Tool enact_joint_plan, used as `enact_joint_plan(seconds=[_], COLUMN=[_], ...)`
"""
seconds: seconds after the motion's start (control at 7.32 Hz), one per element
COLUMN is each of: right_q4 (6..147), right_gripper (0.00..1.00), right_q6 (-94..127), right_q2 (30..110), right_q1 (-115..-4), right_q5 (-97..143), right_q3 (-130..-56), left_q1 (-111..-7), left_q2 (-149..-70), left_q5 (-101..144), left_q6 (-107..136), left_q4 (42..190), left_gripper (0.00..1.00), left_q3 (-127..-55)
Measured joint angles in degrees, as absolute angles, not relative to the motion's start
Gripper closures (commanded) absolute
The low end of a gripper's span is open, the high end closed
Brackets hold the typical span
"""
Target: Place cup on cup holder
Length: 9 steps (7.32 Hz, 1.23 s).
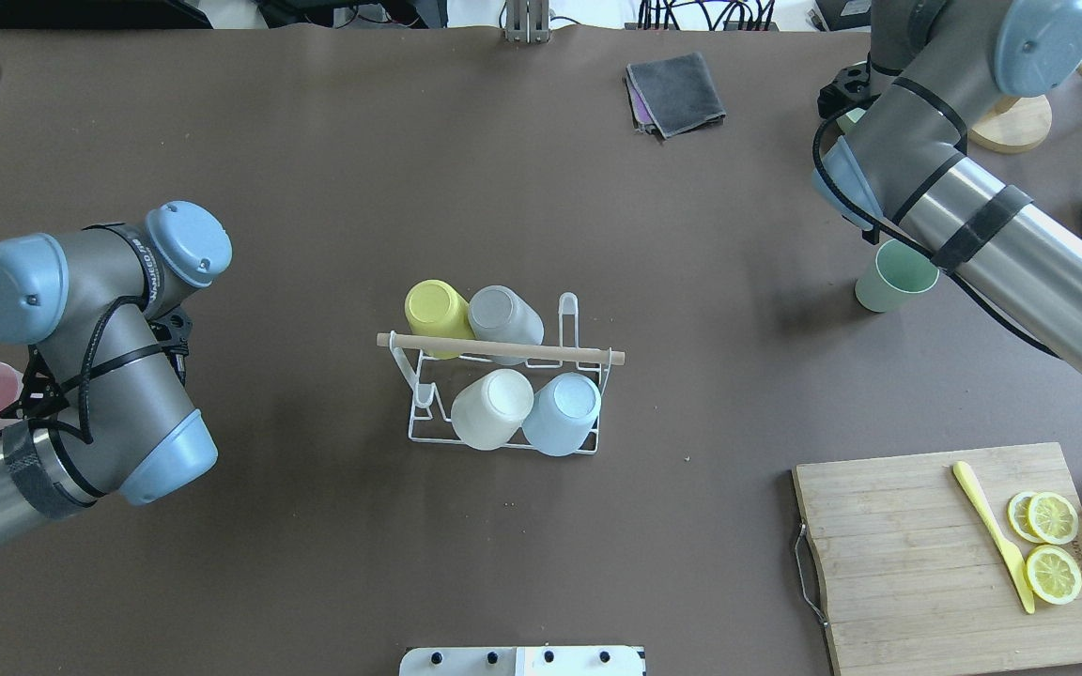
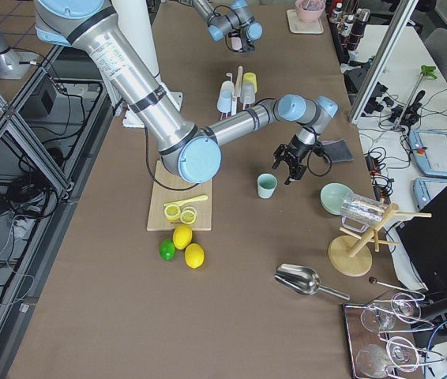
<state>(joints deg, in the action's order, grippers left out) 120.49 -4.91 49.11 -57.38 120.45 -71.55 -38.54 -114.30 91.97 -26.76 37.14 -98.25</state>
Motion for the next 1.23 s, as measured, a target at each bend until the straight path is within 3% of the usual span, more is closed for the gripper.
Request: enact_joint_plan(seconds=[0.82, 1.23], right_q4=[120.7, 123.1], right_gripper=[0.04, 0.01], right_q6=[-17.4, -18.2], right_q2=[44.4, 40.5], right_q1=[-55.0, -53.5], right_q5=[117.2, 116.7], right_q3=[-63.2, -58.5], left_q1=[-34.6, -34.3], left_q2=[-114.9, -114.4], left_q5=[86.5, 86.6], left_q6=[-29.8, -29.8], left_q4=[42.9, 43.6], left_gripper=[0.02, 0.02], left_q3=[-91.6, -91.1])
